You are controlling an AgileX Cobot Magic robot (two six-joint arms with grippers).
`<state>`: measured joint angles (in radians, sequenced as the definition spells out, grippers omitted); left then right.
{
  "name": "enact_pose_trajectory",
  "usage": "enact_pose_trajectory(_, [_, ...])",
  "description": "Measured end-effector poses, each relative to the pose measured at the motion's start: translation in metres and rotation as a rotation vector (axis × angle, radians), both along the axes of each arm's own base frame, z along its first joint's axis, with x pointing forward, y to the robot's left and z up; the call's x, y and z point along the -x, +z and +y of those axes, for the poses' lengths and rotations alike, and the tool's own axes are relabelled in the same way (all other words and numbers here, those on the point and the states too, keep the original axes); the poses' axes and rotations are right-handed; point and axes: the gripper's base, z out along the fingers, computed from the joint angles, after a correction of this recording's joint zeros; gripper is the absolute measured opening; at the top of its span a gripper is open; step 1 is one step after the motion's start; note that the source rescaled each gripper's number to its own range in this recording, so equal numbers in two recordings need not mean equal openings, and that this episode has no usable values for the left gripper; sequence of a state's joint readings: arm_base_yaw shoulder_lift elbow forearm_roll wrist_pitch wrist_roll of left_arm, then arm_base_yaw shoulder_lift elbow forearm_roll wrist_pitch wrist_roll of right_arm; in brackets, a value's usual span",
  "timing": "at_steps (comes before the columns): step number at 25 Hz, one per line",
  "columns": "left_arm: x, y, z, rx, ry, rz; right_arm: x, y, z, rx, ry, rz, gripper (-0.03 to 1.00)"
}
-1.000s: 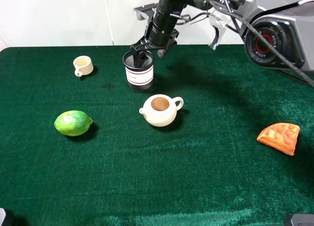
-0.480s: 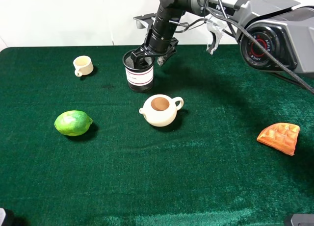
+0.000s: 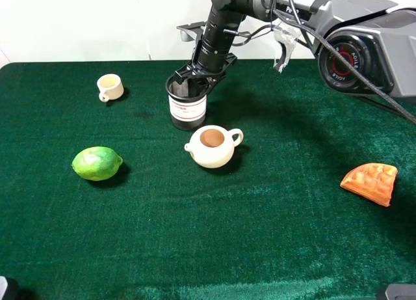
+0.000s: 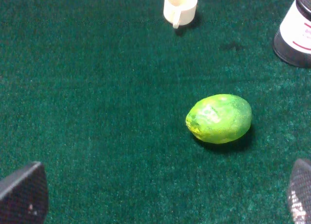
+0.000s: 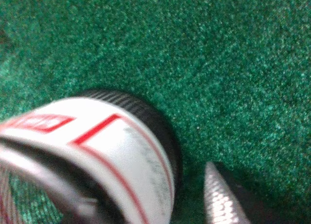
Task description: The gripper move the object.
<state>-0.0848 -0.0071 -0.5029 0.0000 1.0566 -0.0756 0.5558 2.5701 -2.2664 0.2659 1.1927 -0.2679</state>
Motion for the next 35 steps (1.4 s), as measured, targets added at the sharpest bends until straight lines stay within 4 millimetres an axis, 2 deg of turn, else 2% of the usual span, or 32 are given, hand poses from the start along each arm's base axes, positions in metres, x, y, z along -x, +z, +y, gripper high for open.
enact_pose_trajectory(6, [0.000, 0.000, 0.000, 0.000, 0.000, 0.000, 0.000, 0.000, 0.000, 0.002, 0.001, 0.001, 0.00])
enact_pose_trajectory(11, [0.000, 0.000, 0.000, 0.000, 0.000, 0.000, 0.000, 0.006, -0.001, 0.009, 0.014, -0.015, 0.00])
enact_pose_trajectory(20, [0.000, 0.000, 0.000, 0.000, 0.000, 0.000, -0.001, 0.055, -0.013, 0.038, 0.034, -0.128, 0.00])
enact_pose_trajectory(24, [0.000, 0.000, 0.000, 0.000, 0.000, 0.000, -0.008, 0.081, -0.032, 0.049, 0.012, -0.190, 0.00])
enact_pose_trajectory(29, [0.000, 0.000, 0.000, 0.000, 0.000, 0.000, -0.017, 0.110, -0.067, 0.080, -0.033, -0.255, 0.00])
enact_pose_trajectory(35, [0.000, 0.000, 0.000, 0.000, 0.000, 0.000, -0.017, 0.120, -0.128, 0.159, -0.118, -0.226, 0.00])
